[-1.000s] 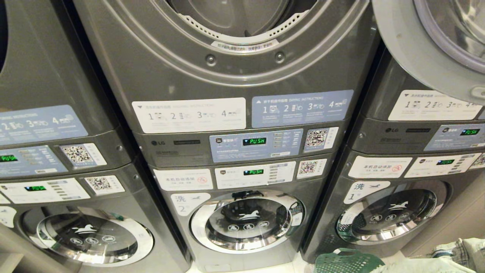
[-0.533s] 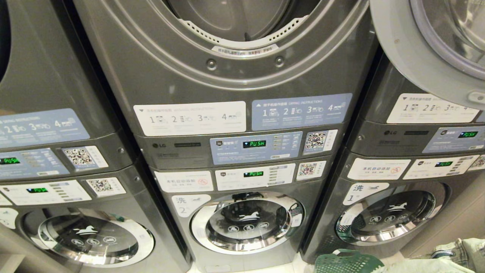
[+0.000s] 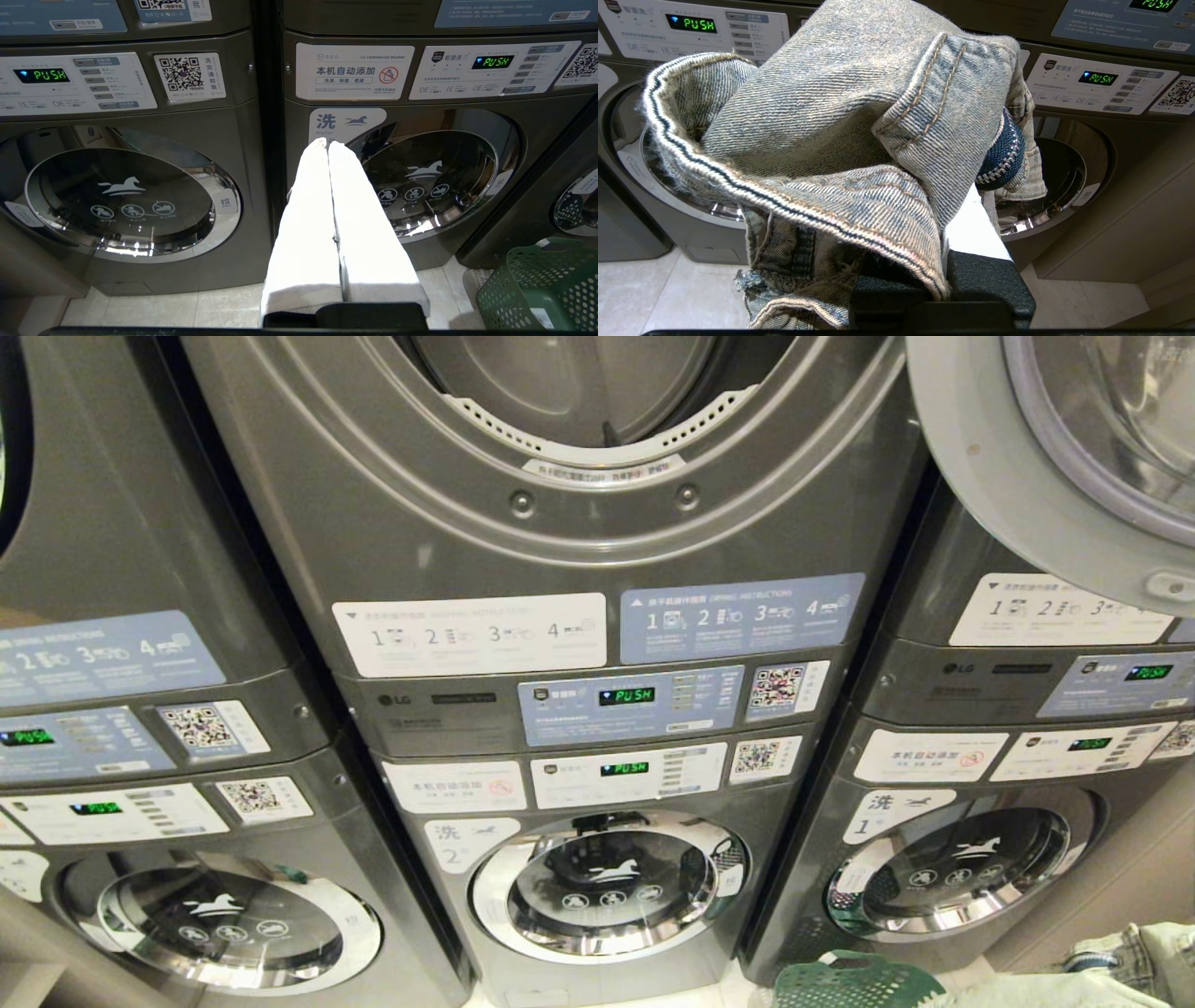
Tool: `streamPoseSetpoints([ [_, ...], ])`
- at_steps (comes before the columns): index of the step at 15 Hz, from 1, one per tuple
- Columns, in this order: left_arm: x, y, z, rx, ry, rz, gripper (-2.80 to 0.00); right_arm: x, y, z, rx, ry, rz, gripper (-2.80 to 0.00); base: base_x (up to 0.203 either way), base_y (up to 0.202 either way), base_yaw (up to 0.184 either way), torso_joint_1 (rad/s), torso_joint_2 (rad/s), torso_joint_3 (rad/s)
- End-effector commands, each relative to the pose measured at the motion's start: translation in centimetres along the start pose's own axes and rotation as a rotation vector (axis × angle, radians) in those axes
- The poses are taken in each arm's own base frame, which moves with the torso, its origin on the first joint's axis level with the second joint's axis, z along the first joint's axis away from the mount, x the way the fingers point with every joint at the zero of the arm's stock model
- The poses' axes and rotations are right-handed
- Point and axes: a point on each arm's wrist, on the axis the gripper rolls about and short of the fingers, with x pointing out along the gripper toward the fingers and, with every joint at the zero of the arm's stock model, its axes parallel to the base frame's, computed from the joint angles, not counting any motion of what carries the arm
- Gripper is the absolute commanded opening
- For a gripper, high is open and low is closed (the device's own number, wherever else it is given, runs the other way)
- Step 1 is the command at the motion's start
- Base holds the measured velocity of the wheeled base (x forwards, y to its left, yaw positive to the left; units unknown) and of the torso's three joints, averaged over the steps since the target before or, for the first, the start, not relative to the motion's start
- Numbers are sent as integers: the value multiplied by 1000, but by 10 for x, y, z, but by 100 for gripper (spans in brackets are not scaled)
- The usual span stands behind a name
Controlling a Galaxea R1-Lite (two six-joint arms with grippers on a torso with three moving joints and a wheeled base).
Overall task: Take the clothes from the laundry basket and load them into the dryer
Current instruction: Put the clothes in the dryer
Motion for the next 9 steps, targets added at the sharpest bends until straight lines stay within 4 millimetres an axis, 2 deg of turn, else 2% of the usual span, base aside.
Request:
streamPoseSetpoints([
  [1, 0, 0, 0, 0, 0, 1, -280, 0, 0, 0, -1, 0, 1, -280, 0, 0, 0, 58, -134, -66],
  [9, 0, 0, 0, 0, 1, 2, -280, 0, 0, 0, -4, 0, 1, -280, 0, 0, 0, 57, -111, -57],
])
